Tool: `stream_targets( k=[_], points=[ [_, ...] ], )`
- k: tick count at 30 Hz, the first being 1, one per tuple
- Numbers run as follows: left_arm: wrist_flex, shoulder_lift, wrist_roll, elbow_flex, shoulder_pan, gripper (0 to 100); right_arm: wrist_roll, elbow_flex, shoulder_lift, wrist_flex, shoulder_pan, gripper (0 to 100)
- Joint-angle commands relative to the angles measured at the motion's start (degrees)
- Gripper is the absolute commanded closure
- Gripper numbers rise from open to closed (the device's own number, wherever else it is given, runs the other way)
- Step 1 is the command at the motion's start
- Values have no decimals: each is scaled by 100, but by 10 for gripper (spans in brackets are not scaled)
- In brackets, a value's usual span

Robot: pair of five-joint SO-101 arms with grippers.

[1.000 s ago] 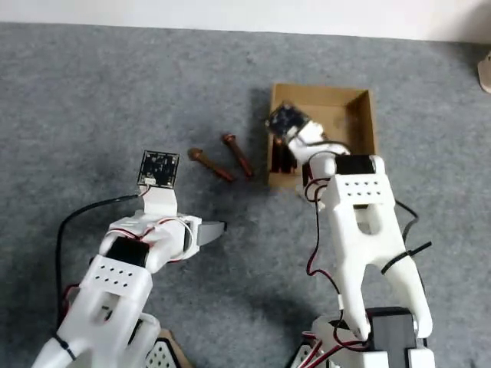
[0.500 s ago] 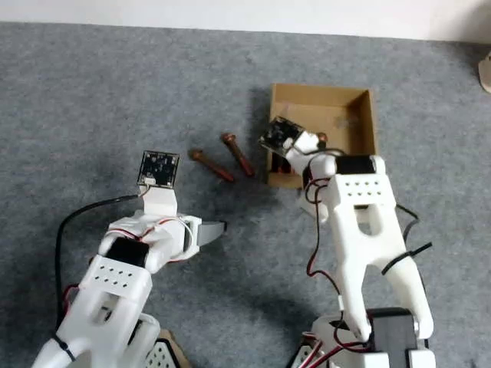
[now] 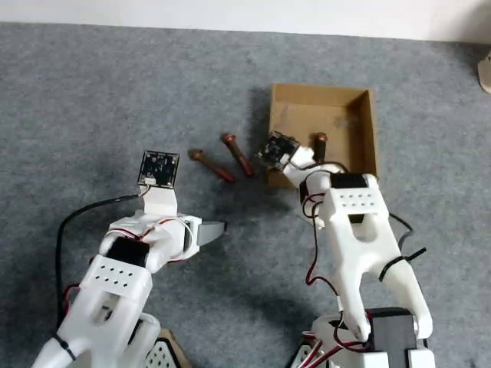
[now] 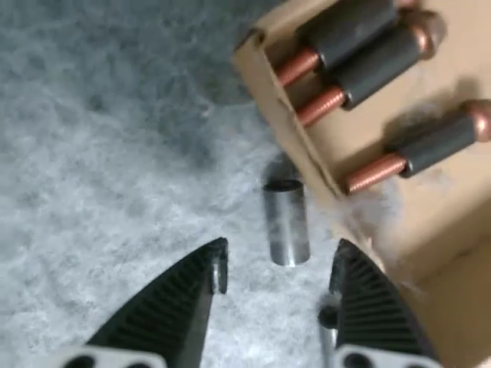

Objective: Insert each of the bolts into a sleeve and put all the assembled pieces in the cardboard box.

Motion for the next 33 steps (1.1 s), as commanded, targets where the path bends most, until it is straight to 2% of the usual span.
stream_targets(
  k=[1,13,19,21,25,28,31,33],
  points=[
    [9,-84,-62,-171,-40,639,158,-66,330,-145,-40,796],
    [9,-84,-70,-180,-40,639,193,-1560,2352,-462,418,796],
    [9,-84,-70,-180,-40,639,158,-1798,2985,-462,418,801],
    [18,-84,-70,-189,-40,639,158,-1807,3064,-453,418,837],
    [26,-84,-53,-198,-40,639,149,-1789,3046,-435,418,998],
    [35,-84,-35,-215,-40,639,-53,-1789,3046,-382,418,990],
    [44,-48,-9,-400,-127,639,-97,-1833,3029,92,418,994],
    [132,-48,316,-514,-321,639,-211,-1833,2888,303,418,993]
  ],
)
